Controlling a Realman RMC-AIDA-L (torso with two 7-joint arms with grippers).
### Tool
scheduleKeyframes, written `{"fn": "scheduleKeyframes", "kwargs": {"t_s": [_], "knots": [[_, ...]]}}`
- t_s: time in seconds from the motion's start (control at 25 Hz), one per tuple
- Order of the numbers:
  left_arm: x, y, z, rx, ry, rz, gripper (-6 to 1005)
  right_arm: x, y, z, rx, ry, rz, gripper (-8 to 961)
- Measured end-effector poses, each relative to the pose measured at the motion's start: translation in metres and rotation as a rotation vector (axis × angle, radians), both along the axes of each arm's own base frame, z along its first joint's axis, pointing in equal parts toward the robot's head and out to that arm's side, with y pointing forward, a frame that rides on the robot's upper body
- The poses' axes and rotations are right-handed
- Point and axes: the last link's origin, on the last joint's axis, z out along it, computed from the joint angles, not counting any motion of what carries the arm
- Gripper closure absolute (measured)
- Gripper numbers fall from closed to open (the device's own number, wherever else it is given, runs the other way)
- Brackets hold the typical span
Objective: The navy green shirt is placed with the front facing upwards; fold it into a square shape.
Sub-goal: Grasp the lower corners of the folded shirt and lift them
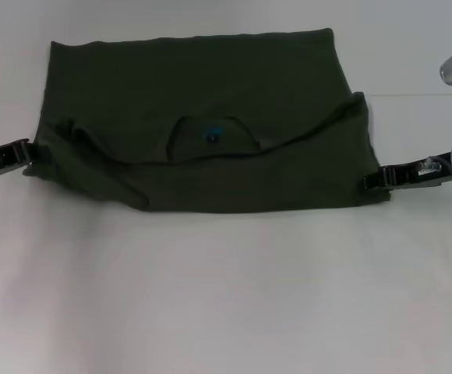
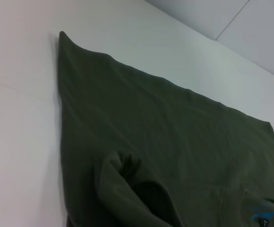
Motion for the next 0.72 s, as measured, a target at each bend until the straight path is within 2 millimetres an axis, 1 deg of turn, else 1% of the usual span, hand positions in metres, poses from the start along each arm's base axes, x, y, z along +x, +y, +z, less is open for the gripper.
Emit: {"fn": "scheduleKeyframes", "kwargs": {"t_s": [0.36, 0.6, 0.68, 0.72], "knots": [[0.0014, 0.0012, -0.0003, 0.000, 0.000, -0.003, 963, 0.0009, 0.0008, 0.0025, 0.008, 0.002, -0.005, 564], [0.0015, 0.0013, -0.0004, 0.000, 0.000, -0.003, 963, 0.0018, 0.0012, 0.0032, 0.008, -0.003, -0.006, 776], [0.0014, 0.0012, -0.0003, 0.000, -0.001, -0.003, 963, 0.0026, 0.0008, 0.0044, 0.009, -0.001, -0.008, 927], [0.0013, 0.0010, -0.0004, 0.000, -0.001, -0.003, 963, 0.0034, 0.0003, 0.0052, 0.010, 0.000, -0.010, 926]]}}
